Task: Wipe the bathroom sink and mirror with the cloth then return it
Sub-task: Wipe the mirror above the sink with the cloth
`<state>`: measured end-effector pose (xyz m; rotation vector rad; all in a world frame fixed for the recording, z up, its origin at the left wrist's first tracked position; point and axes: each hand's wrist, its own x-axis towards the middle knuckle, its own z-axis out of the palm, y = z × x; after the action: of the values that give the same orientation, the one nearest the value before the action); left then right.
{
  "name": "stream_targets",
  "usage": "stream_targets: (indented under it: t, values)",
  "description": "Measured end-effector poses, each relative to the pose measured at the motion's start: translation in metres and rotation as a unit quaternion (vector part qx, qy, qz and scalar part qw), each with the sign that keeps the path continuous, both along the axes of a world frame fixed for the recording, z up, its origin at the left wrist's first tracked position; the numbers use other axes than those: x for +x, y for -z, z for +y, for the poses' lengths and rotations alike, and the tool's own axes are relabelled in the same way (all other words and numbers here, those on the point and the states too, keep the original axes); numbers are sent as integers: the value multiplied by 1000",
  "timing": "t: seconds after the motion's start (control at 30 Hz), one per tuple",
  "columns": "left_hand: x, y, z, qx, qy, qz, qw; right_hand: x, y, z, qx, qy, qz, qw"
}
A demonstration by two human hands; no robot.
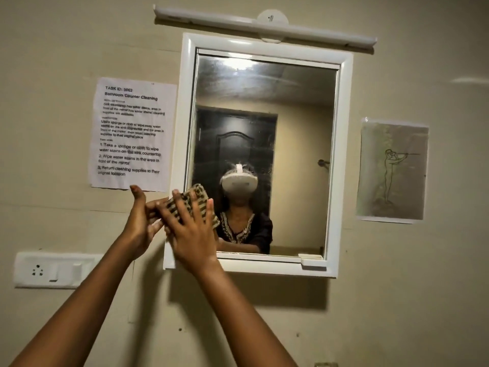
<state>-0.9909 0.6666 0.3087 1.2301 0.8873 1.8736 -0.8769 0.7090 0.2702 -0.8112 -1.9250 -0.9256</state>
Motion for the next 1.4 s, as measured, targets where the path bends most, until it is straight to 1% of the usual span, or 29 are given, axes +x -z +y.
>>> stream_targets:
  t: [0.03, 0.1, 0.13, 0.17, 0.23, 0.3, 0.33, 0.4, 0.43, 0.53, 0.57, 0.6, 0.63, 0.67, 0.7, 0.77, 0.8, 0.87, 0.9, 0.97, 1.03, 1.1, 1.13, 1.23, 1.3, 1.37, 1.4]
  values:
    - [-1, 4, 0, -7, -2, -11, 1000, 4, 9, 3, 6, 5, -21, 1000]
    - [-2, 14, 0, -22, -13, 7, 1000, 27, 20, 11, 23, 25, -49, 998]
    - [-3, 20, 0, -24, -14, 21, 999, 42, 21, 13, 21, 36, -43, 998]
    - [-4, 24, -1, -24, -15, 34, 999, 59, 20, 13, 15, 46, -18, 999]
    - [-4, 29, -2, -20, -20, 44, 999, 96, 16, 10, -4, 78, 60, 995]
    - [-2, 31, -4, -12, -31, 54, 998, 142, 17, 9, -31, 123, 170, 977]
    - [0, 31, -4, -10, -36, 60, 998, 165, 19, 9, -46, 145, 235, 960]
    - [2, 32, -5, -8, -44, 66, 997, 200, 22, 9, -79, 176, 358, 913]
    - [2, 32, -4, -7, -50, 66, 997, 206, 22, 10, -92, 178, 401, 894]
    - [3, 30, -5, -7, -56, 64, 996, 188, 10, 15, -105, 155, 470, 863]
    - [4, 31, -5, -6, -57, 63, 996, 177, 3, 17, -102, 139, 482, 859]
    - [5, 32, -5, -5, -59, 63, 996, 164, -5, 18, -96, 122, 481, 863]
    - [5, 34, -5, -3, -59, 62, 996, 149, -11, 17, -81, 108, 464, 876]
    - [5, 35, -4, -3, -54, 61, 997, 132, -15, 14, -61, 99, 429, 896]
    - [5, 35, -4, -6, -46, 57, 997, 112, -15, 11, -45, 86, 375, 922]
    - [4, 34, -5, -12, -25, 34, 999, 68, -2, 0, -29, 31, 233, 972]
    - [3, 33, -5, -15, -17, 17, 1000, 48, 11, -4, -25, 0, 153, 988]
    - [2, 29, -6, -30, -4, -6, 1000, 20, 41, -5, -16, -28, 15, 999]
    - [1, 28, -7, -41, 2, -2, 999, 14, 53, -4, -10, -25, -20, 999]
    - [-1, 28, -9, -60, 4, 35, 998, 14, 64, 0, -3, -9, -45, 999]
    - [-1, 30, -10, -63, -28, 66, 995, 26, 65, 0, 6, 11, -83, 996]
    - [3, 30, -9, -48, -66, 63, 995, 47, 67, 0, 5, 21, -129, 991]
    - [5, 31, -9, -40, -81, 56, 994, 61, 69, 0, 5, 20, -138, 990]
    - [11, 33, -7, -36, -115, 36, 992, 119, 77, 0, 19, 30, -109, 993]
    - [14, 33, -7, -33, -127, 26, 991, 165, 81, 1, 30, 56, -93, 994]
    - [17, 32, -5, -27, -137, 17, 990, 209, 81, 0, 40, 79, -102, 991]
    - [18, 31, -5, -26, -145, 11, 989, 226, 80, -1, 48, 86, -122, 988]
